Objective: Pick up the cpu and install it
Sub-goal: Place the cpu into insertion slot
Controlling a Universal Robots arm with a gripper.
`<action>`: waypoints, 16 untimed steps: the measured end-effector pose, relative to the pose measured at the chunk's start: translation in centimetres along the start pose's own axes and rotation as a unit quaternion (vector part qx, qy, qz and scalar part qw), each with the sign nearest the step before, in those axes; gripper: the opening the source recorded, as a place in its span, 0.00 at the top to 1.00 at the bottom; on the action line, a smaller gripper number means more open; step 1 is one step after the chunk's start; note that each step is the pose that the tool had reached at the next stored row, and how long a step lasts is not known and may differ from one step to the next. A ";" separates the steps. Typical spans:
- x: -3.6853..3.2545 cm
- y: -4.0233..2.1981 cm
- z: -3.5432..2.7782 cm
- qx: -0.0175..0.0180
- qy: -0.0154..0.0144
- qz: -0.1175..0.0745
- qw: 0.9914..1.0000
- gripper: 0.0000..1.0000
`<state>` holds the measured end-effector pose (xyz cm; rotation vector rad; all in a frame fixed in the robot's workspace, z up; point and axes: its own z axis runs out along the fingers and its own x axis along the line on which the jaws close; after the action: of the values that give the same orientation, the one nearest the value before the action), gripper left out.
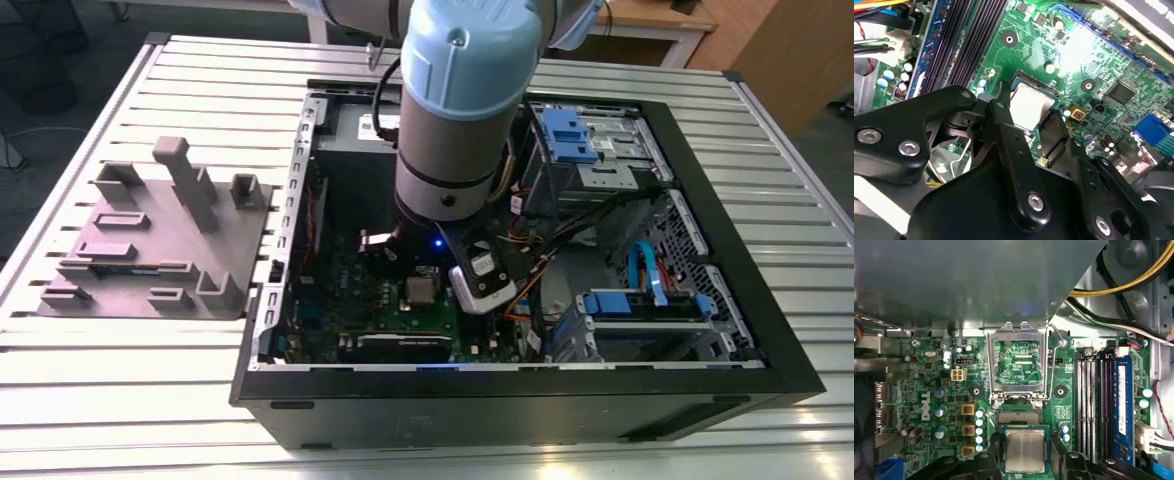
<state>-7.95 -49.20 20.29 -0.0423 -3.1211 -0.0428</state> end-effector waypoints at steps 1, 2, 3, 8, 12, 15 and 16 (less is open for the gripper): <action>0.00 0.00 0.15 0.000 0.000 0.000 1.000 0.53; 0.00 -0.01 0.24 -0.001 0.000 0.000 1.000 0.53; 0.02 -0.01 0.29 -0.002 0.000 0.000 1.000 0.53; 0.17 -0.01 0.62 -0.007 0.000 0.000 1.000 0.53; 0.29 -0.02 0.83 -0.007 0.000 -0.008 1.000 0.53; 0.33 -0.02 1.06 -0.007 0.001 -0.013 1.000 0.53; 0.33 -0.03 1.15 -0.007 0.001 -0.013 1.000 0.53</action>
<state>-8.31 -49.19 19.14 -0.0029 -3.1203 -0.0652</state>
